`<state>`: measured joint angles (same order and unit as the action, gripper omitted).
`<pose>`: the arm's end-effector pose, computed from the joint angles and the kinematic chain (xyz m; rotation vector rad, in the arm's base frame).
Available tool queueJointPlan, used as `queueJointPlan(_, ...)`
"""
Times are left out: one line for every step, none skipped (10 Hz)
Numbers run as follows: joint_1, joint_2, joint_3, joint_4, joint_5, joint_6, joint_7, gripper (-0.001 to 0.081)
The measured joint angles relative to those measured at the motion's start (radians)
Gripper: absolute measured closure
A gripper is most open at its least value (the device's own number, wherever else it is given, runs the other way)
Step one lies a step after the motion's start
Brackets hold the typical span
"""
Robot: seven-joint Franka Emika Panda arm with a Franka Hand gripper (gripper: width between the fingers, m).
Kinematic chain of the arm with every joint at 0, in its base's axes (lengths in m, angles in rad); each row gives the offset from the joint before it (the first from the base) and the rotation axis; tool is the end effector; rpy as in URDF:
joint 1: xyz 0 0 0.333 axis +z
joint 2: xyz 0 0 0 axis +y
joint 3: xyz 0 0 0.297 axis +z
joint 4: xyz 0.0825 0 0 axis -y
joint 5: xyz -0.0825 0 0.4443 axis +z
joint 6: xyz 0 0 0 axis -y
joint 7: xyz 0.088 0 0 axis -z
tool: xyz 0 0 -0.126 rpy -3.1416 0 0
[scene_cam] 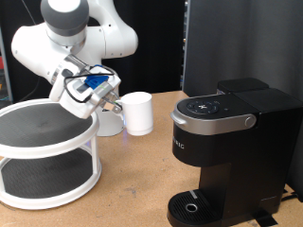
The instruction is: Make a cup of coffee with the keurig machine
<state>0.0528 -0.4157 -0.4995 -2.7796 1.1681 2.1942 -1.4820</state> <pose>0.4011 -0.1053 0.2538 -2.1835 -0.2380 -0.8232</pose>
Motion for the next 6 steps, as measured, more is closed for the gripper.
queueJointPlan(0.010,0.007,0.012,0.003,0.019,0.015,0.000,0.0737)
queueJointPlan(0.013,0.017,0.018,0.007,0.025,0.021,0.000,0.0737)
queueJointPlan(0.013,0.017,0.016,0.006,0.025,0.020,0.000,0.0737)
queueJointPlan(0.013,0.018,0.016,0.004,0.022,0.020,0.000,0.0737)
queueJointPlan(0.013,0.021,0.016,0.001,0.022,0.021,0.000,0.0737)
queueJointPlan(0.013,0.027,0.016,-0.001,0.022,0.025,-0.001,0.0737)
